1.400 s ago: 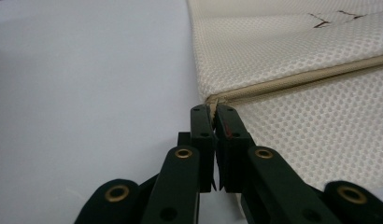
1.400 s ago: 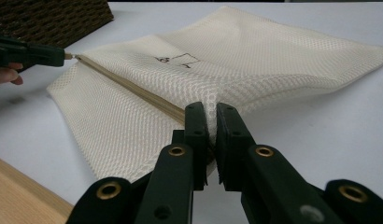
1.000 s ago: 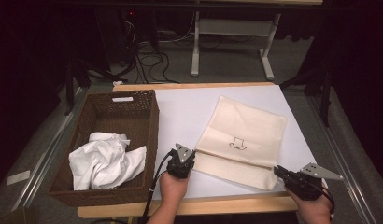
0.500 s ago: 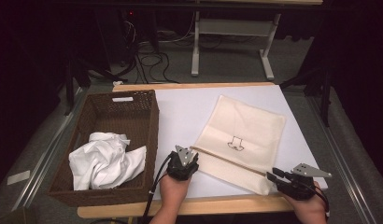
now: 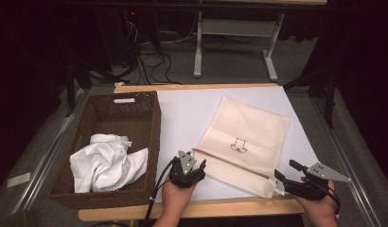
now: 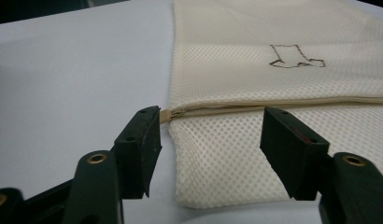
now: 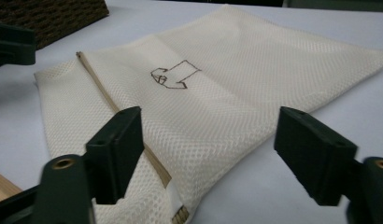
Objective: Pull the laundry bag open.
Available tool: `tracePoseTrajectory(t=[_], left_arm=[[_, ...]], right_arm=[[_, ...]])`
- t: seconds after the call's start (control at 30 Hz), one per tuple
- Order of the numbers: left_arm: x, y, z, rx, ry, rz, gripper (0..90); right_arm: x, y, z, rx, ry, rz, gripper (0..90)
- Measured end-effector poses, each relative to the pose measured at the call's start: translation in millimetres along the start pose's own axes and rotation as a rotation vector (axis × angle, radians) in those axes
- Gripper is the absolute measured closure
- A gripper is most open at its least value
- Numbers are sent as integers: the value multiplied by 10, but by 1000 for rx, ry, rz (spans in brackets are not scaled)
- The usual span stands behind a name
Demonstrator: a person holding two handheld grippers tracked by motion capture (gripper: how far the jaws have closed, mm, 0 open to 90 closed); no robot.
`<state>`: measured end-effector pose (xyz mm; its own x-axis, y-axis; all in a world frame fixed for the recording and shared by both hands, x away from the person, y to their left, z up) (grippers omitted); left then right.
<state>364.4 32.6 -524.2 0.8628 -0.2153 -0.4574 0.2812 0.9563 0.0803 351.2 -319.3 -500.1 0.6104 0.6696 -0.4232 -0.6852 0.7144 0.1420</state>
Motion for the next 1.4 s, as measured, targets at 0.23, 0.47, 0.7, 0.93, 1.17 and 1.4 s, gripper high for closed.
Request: tracePoseTrajectory(t=[0.23, 0.47, 0.7, 0.93, 1.17, 1.4], left_arm=[[-254, -29, -13, -2, -13, -50, 150], [-415, -38, 12, 17, -35, -42, 83], [-490, 47, 117, -36, -46, -75, 83], [-689, 98, 334, -44, -126, -71, 89], [-907, 228, 547, -53, -179, -34, 77], [-1004, 393, 610, -61, -180, -16, 77]], right_arm=[[122, 29, 71, -29, -1, -1, 17], [253, 80, 134, -42, -6, 34, 6], [367, 131, 176, -53, -1, 60, 4], [369, 150, 173, -64, 2, 70, 4], [315, 117, 181, -58, -14, 56, 4], [301, 130, 168, -50, -9, 49, 4]])
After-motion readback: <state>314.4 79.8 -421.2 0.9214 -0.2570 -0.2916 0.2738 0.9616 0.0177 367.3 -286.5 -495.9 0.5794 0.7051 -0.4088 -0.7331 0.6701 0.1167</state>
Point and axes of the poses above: each handheld gripper's, and its own axes: x roughly forward along the jaws, z roughly out of its top, y roughly to its left, the point moved 4 cm from there along x, roughly forward along the jaws, and after that the axes turned 12 degrees about z, right-handed, at the moved point
